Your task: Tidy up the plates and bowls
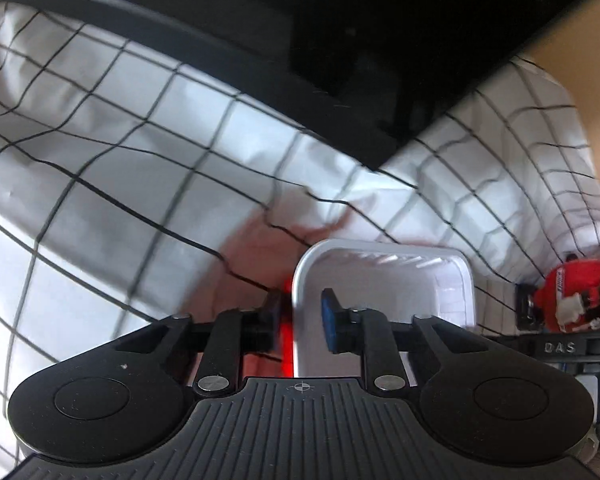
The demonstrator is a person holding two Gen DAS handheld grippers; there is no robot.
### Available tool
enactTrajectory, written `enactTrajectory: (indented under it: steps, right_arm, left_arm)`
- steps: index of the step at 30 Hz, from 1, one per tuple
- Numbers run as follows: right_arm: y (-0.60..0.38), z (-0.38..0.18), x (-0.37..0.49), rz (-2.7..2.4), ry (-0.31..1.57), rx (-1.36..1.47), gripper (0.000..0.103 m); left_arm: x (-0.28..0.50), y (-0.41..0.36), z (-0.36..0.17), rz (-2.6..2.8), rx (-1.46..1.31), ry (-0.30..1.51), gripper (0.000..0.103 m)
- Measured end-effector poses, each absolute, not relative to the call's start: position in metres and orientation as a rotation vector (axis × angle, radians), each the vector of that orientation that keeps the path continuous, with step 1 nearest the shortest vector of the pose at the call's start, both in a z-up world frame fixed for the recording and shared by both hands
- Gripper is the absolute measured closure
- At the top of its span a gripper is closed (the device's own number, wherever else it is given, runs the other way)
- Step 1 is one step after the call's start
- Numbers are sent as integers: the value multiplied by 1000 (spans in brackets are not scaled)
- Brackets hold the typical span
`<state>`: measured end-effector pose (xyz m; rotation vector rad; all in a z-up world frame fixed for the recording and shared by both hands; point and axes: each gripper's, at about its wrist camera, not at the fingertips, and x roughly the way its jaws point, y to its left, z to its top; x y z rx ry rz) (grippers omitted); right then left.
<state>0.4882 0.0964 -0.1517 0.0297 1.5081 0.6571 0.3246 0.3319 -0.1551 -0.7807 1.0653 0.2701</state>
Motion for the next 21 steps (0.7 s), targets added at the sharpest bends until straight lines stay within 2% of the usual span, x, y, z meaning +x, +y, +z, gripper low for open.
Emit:
enactTrajectory:
  steps: [11,16,21]
  right_arm:
    - [37,-16,436,710,1135,13,78]
    - [-2,15,416,670,1057,17,77]
    - [-15,22,406,651,1012,38,77]
  left_arm:
    - [275,265,-20,169,-579,890,77]
    - [256,227,-7,80,-523,927,76]
    - [242,195,-31,-7,-520,1010,75]
